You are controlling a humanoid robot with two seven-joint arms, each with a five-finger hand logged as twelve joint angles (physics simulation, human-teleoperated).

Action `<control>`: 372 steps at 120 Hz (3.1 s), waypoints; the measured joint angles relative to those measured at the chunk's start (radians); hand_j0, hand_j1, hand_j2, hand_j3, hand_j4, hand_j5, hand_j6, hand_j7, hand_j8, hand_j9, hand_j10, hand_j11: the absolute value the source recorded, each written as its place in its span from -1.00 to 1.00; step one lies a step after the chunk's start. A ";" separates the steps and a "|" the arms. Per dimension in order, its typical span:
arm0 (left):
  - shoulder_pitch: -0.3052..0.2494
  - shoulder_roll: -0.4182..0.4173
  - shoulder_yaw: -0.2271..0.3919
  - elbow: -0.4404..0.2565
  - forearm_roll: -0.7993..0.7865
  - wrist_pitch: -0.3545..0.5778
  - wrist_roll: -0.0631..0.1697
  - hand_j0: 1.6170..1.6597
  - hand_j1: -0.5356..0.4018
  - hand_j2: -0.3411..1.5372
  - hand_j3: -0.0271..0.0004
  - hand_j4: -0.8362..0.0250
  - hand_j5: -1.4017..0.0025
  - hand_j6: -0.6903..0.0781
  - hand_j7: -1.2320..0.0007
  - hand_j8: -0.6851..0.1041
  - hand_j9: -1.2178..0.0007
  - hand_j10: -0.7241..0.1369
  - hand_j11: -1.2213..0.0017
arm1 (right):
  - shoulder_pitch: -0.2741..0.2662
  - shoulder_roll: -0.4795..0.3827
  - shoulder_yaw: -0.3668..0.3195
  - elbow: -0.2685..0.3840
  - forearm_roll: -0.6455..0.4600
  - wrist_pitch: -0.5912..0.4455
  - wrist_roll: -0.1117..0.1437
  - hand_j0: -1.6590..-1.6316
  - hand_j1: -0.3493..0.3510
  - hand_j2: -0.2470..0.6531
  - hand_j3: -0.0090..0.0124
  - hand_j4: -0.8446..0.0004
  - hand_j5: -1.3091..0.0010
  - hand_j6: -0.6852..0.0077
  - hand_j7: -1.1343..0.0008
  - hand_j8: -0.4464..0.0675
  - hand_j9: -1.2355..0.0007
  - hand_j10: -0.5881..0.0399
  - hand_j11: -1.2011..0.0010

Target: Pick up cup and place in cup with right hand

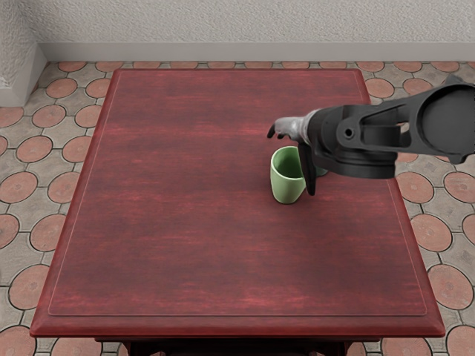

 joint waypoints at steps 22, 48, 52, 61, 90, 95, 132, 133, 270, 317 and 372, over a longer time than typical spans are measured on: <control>0.000 0.000 0.000 0.000 0.000 0.000 0.000 0.92 0.89 -0.64 0.97 0.94 1.00 0.80 1.00 0.74 1.00 0.68 1.00 | -0.049 0.022 0.003 -0.039 -0.013 -0.002 0.000 -0.93 -0.61 -0.50 -0.16 0.72 0.77 0.64 0.74 0.28 0.76 0.92 0.75; -0.001 0.000 0.000 0.000 0.000 0.000 0.000 0.92 0.89 -0.64 0.97 0.94 1.00 0.80 1.00 0.74 1.00 0.68 1.00 | -0.081 0.046 0.007 -0.080 -0.033 -0.019 0.000 -0.93 -0.66 -0.49 -0.16 0.76 0.80 0.69 0.77 0.35 0.79 0.70 0.79; -0.001 0.000 0.000 0.000 0.000 0.000 0.000 0.92 0.89 -0.64 0.97 0.94 1.00 0.80 1.00 0.74 1.00 0.68 1.00 | -0.085 0.051 0.008 -0.086 -0.036 -0.023 0.000 -0.93 -0.67 -0.49 -0.16 0.77 0.81 0.69 0.78 0.35 0.80 0.68 0.79; -0.001 0.000 0.000 0.000 0.000 0.000 0.000 0.92 0.89 -0.64 0.97 0.94 1.00 0.80 1.00 0.74 1.00 0.68 1.00 | -0.092 0.059 0.008 -0.096 -0.041 -0.029 0.000 -0.93 -0.68 -0.49 -0.16 0.77 0.81 0.70 0.78 0.36 0.80 0.65 0.79; 0.000 0.000 0.000 0.000 0.000 0.000 0.000 0.92 0.89 -0.64 0.97 0.94 1.00 0.80 1.00 0.74 1.00 0.68 1.00 | -0.106 0.068 0.022 -0.113 -0.045 -0.032 0.000 -0.93 -0.54 -0.51 -0.16 0.68 0.73 0.59 0.69 0.21 0.72 0.47 0.71; -0.001 0.000 0.000 0.000 0.000 0.000 0.000 0.92 0.89 -0.64 0.97 0.94 1.00 0.80 1.00 0.74 1.00 0.68 1.00 | -0.108 0.069 0.028 -0.113 -0.045 -0.029 0.000 -0.93 -0.51 -0.51 -0.16 0.66 0.71 0.56 0.67 0.17 0.70 0.44 0.69; 0.000 0.000 0.000 0.000 0.000 0.000 0.000 0.92 0.89 -0.64 0.97 0.94 1.00 0.80 1.00 0.74 1.00 0.68 1.00 | -0.120 0.076 0.050 -0.116 -0.050 -0.025 0.000 -0.93 -0.38 -0.53 -0.16 0.57 0.64 0.45 0.58 0.02 0.62 0.30 0.61; 0.000 0.000 0.000 0.000 0.000 0.000 0.000 0.92 0.89 -0.64 0.97 0.94 1.00 0.80 1.00 0.74 1.00 0.68 1.00 | -0.121 0.076 0.050 -0.117 -0.050 -0.025 0.000 -0.93 -0.38 -0.53 -0.16 0.57 0.64 0.45 0.58 0.02 0.62 0.29 0.60; 0.000 0.000 0.000 0.000 0.000 0.000 0.000 0.92 0.89 -0.64 0.97 0.94 1.00 0.80 1.00 0.74 1.00 0.68 1.00 | -0.103 0.064 0.108 -0.121 -0.086 -0.005 0.000 -0.55 0.07 -0.74 -0.18 -0.05 0.11 -0.21 -0.02 -0.36 0.05 -0.15 0.02; 0.000 0.000 0.000 0.000 0.000 0.000 0.000 0.92 0.89 -0.64 0.97 0.94 1.00 0.80 1.00 0.74 1.00 0.68 1.00 | -0.008 0.006 0.175 -0.173 -0.072 0.116 0.000 -0.56 0.09 -0.71 -0.16 -0.05 0.07 -0.16 -0.05 -0.28 0.02 -0.10 -0.01; 0.000 0.000 0.000 0.000 0.000 0.000 0.000 0.92 0.89 -0.64 0.97 0.94 1.00 0.80 1.00 0.74 1.00 0.68 1.00 | 0.069 -0.097 0.217 -0.196 -0.061 0.225 0.000 -0.52 0.15 -0.75 -0.22 -0.04 0.05 -0.08 -0.06 -0.18 0.01 -0.03 -0.01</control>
